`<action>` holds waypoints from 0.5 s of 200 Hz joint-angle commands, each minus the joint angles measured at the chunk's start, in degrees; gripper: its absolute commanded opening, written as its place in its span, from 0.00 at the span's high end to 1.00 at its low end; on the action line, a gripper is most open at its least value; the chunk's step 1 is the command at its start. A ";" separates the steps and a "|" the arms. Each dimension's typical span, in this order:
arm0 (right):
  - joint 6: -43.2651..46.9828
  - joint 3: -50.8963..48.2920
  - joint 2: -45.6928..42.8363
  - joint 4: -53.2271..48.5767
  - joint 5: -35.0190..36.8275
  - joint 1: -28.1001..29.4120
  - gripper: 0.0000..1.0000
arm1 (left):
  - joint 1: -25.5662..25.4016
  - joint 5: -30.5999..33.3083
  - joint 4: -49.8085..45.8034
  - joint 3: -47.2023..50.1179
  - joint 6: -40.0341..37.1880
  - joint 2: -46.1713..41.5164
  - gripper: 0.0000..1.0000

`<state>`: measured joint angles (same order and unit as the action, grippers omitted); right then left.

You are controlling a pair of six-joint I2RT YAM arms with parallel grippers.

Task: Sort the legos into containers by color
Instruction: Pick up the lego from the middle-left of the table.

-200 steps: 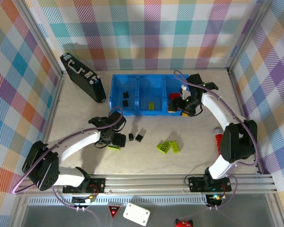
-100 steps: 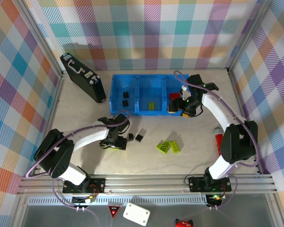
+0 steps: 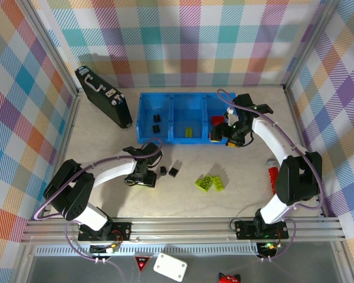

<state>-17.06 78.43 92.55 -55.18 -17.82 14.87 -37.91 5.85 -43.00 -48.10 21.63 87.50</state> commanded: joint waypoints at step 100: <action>0.84 -0.56 -2.98 -2.12 0.73 0.34 0.27 | -0.50 -0.09 -4.26 -9.12 0.02 -4.88 0.42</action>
<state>-17.06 78.41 91.96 -55.53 -17.39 14.87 -37.91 5.48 -45.10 -53.30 21.65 84.16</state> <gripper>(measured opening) 0.733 0.618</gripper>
